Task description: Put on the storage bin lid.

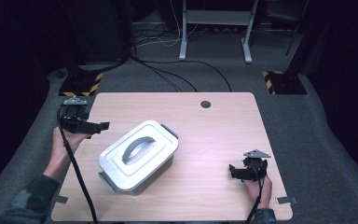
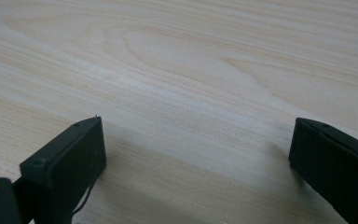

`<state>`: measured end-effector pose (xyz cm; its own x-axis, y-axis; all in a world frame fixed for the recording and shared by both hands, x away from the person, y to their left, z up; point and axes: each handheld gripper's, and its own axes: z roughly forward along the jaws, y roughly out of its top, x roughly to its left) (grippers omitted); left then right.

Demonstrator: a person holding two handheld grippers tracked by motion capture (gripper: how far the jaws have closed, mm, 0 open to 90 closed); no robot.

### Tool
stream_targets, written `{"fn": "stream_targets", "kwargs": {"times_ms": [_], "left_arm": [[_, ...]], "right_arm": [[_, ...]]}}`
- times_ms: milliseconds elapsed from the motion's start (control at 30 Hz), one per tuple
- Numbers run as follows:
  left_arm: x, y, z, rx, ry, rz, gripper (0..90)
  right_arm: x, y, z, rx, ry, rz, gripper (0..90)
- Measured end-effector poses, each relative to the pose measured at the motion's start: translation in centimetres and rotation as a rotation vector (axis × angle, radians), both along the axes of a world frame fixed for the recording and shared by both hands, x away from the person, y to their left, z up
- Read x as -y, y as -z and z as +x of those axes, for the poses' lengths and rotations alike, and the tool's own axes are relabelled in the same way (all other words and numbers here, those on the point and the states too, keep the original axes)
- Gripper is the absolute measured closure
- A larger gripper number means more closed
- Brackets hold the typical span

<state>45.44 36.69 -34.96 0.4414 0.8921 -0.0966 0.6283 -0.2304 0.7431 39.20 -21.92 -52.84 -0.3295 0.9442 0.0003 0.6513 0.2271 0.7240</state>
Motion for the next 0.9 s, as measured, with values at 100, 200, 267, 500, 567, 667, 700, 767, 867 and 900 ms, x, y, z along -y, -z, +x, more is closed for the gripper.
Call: {"fn": "stream_targets", "kwargs": {"times_ms": [100, 200, 267, 500, 567, 667, 700, 767, 867, 900], "left_arm": [[-0.7, 0.7, 0.6, -0.013, -0.036, -0.005, 0.6], [-1.5, 1.8, 1.3, -0.034, -0.055, -0.007, 0.6], [-1.9, 2.6, 1.7, -0.052, -0.060, -0.003, 0.6], [-2.8, 5.4, 3.0, -0.106, -0.078, 0.020, 0.3], [-2.9, 6.0, 3.2, -0.115, -0.082, 0.025, 0.1], [-2.8, 7.0, 3.4, -0.117, -0.091, 0.028, 0.1], [-2.8, 7.2, 3.5, -0.117, -0.084, 0.035, 0.1], [-2.9, 7.8, 3.7, -0.129, -0.081, 0.029, 0.1], [-2.8, 8.8, 3.9, -0.135, -0.081, 0.033, 0.1], [-2.9, 9.1, 4.0, -0.143, -0.070, 0.036, 0.2]], "right_arm": [[0.0, 0.0, 0.0, 0.000, 0.000, 0.000, 3.1], [0.0, 0.0, 0.0, 0.000, 0.000, 0.000, 3.1], [0.0, 0.0, 0.0, 0.000, 0.000, 0.000, 3.1], [0.0, 0.0, 0.0, 0.000, 0.000, 0.000, 3.1], [0.0, 0.0, 0.0, 0.000, 0.000, 0.000, 3.1], [0.0, 0.0, 0.0, 0.000, 0.000, 0.000, 3.1], [0.0, 0.0, 0.0, 0.000, 0.000, 0.000, 3.1], [0.0, 0.0, 0.0, 0.000, 0.000, 0.000, 3.1], [0.0, 0.0, 0.0, 0.000, 0.000, 0.001, 3.1], [0.0, 0.0, 0.0, 0.000, 0.000, -0.001, 3.1]]}}
